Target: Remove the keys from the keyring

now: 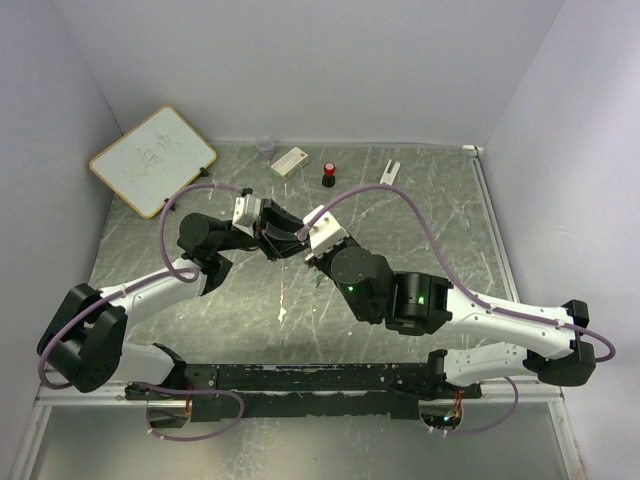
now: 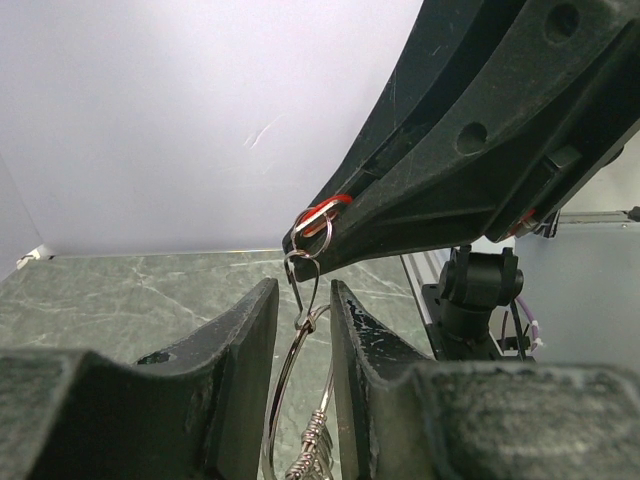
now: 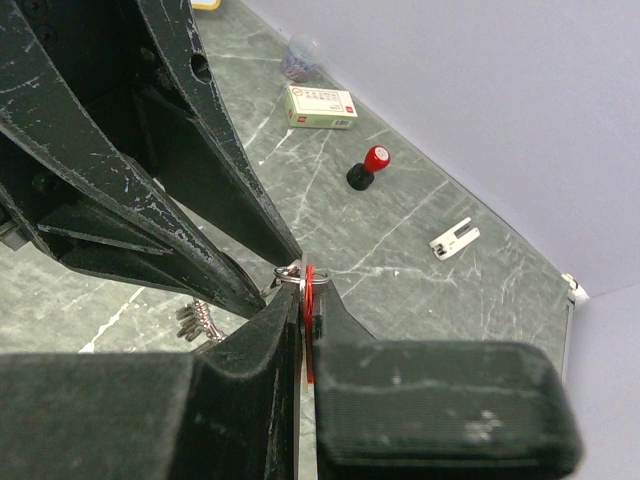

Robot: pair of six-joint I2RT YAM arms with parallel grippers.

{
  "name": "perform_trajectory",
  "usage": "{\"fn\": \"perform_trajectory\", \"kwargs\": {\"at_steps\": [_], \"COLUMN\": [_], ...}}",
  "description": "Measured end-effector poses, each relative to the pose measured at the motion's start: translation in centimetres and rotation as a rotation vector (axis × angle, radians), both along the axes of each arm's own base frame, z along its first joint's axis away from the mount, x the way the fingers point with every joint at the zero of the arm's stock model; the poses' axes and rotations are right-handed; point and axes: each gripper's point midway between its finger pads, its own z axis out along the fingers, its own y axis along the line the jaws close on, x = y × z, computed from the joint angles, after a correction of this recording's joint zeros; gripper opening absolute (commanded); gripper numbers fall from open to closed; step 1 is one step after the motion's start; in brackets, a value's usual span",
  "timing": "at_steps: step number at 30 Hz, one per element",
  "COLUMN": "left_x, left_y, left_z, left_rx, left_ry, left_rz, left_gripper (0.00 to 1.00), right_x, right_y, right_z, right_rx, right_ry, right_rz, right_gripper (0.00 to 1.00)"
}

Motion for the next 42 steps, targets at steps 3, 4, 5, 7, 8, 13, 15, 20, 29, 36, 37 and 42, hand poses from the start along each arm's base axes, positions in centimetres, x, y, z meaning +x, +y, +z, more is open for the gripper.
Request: {"fn": "perform_trajectory", "kwargs": {"at_steps": [3,4,5,7,8,13,15,20,29,36,37,42], "left_x": [0.03,0.02,0.04,0.07,0.06,0.01,-0.02,-0.03,0.2,0.15,0.13,0.09], "left_y": [-0.08,-0.11,-0.14,-0.18,-0.19,-0.16,-0.15,-0.19,-0.41,-0.44,-0.44,-0.42], "left_z": [-0.13,-0.18,-0.23,-0.31,-0.33,-0.3,-0.3,-0.33,-0.94,-0.93,-0.92,-0.8], "left_rx": [-0.002,-0.002,-0.002,-0.002,-0.002,-0.008,-0.009,-0.012,-0.002,-0.003,-0.003,-0.007], "left_ry": [0.007,0.011,0.014,0.019,0.022,0.021,0.02,0.023,0.043,0.043,0.043,0.038], "left_rz": [-0.006,-0.009,-0.01,-0.012,-0.014,-0.016,-0.017,-0.021,-0.027,-0.028,-0.028,-0.029], "left_gripper": [0.39,0.39,0.38,0.38,0.38,0.38,0.38,0.38,0.37,0.37,0.37,0.36], "right_x": [-0.01,0.01,0.0,0.0,0.0,0.01,0.01,0.02,0.02,0.02,0.02,0.03], "right_y": [0.01,-0.01,0.0,0.0,0.01,0.07,0.09,0.12,0.11,0.13,0.14,0.18], "right_z": [0.01,0.01,0.01,0.0,-0.01,-0.12,-0.15,-0.14,-0.13,-0.17,-0.21,-0.24], "right_rx": [0.0,0.0,0.0,0.0,0.001,0.002,0.003,0.005,0.002,0.002,0.002,0.004], "right_ry": [0.0,0.0,0.0,0.0,0.0,-0.001,-0.001,-0.001,-0.003,-0.003,-0.003,-0.003], "right_rz": [0.0,-0.001,0.0,-0.001,-0.001,0.0,0.0,0.001,0.001,0.001,0.001,0.002], "right_gripper": [0.0,0.0,0.0,0.0,0.0,0.0,0.0,0.0,0.0,0.0,0.0,0.0]}}
